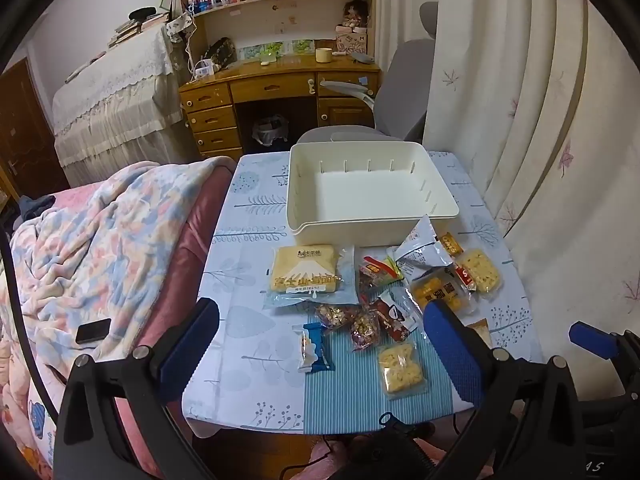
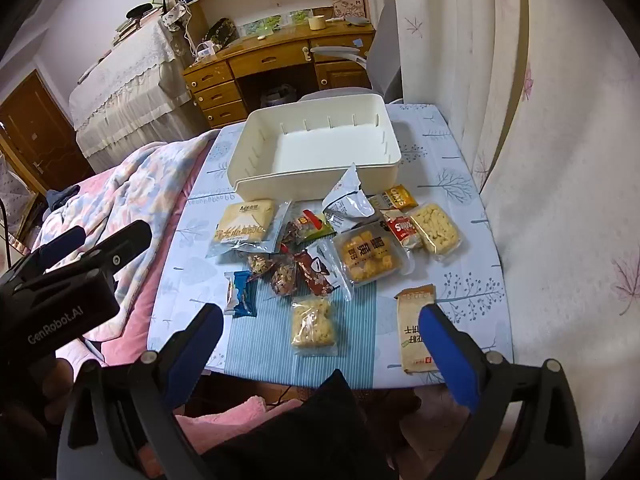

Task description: Organize snacks

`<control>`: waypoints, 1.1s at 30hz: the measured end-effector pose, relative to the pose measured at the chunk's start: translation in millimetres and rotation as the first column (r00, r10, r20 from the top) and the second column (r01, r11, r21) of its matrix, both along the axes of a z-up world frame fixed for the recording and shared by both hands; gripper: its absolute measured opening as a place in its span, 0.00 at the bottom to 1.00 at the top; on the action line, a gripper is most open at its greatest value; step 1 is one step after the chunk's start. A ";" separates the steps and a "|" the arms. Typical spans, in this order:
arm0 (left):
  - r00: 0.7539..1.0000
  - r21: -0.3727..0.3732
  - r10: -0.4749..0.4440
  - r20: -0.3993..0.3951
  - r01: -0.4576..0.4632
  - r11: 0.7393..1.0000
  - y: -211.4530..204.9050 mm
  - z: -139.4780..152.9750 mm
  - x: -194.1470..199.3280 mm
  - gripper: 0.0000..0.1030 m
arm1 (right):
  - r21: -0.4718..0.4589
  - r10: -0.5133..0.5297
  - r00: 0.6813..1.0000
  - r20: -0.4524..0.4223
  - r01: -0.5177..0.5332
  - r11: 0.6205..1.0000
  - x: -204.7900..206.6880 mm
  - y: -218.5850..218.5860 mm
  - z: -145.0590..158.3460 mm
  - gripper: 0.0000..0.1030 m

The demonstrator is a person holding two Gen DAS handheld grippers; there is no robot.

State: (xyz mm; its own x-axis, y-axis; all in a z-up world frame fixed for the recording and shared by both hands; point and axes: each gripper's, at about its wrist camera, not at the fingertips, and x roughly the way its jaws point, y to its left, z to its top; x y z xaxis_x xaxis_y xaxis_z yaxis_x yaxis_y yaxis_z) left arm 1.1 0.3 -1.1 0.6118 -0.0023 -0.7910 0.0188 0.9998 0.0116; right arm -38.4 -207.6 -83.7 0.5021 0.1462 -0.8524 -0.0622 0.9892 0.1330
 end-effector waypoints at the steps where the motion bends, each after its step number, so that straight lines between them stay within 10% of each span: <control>1: 1.000 0.012 0.001 0.020 -0.001 1.000 -0.7 0.7 -1.2 0.99 | -0.002 0.000 1.000 -0.002 0.000 1.000 -0.1 0.1 -0.1 0.96; 33: 0.998 -0.015 -0.062 -0.004 0.062 0.998 11.9 -7.4 -9.2 0.99 | -0.063 -0.033 0.999 0.017 0.034 0.997 -13.2 24.7 -2.1 0.96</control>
